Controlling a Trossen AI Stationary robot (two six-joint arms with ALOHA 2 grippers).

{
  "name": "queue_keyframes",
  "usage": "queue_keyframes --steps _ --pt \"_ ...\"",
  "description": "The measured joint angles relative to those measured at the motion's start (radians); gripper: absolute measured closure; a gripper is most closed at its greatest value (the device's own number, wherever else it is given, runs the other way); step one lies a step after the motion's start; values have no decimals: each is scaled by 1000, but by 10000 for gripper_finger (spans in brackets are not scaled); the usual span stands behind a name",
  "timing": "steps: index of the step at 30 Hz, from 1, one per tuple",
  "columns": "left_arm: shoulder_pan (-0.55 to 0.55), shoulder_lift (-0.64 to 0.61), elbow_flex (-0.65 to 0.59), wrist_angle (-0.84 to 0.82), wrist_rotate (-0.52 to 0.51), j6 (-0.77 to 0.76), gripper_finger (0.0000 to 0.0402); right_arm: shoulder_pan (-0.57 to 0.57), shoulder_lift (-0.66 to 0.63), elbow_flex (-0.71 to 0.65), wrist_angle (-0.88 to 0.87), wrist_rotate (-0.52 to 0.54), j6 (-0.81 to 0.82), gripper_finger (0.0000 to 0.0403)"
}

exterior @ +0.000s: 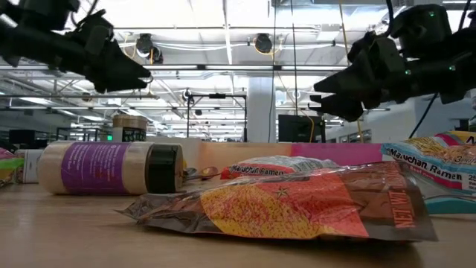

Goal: Pick & Place Food Item
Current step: Put the golden seasoning bottle into the red bin

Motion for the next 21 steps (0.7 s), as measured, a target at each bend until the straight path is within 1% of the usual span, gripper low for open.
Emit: queue_keyframes --steps 5,8,12,16,19,21 --pt "-41 131 194 -282 -42 18 132 0 35 0 -13 0 4 74" --pt "-59 194 322 -452 -45 17 140 0 43 1 -18 -1 4 77" --pt "-73 258 457 -646 -45 -26 148 0 42 1 -20 -2 4 75" --pt "-83 302 510 -730 -45 -88 146 0 42 1 -20 -2 4 74" --pt "-85 332 512 -733 -46 -115 141 0 42 1 -20 -2 4 77" --pt "-82 355 512 -730 -72 -143 136 0 42 1 -20 -2 4 78"
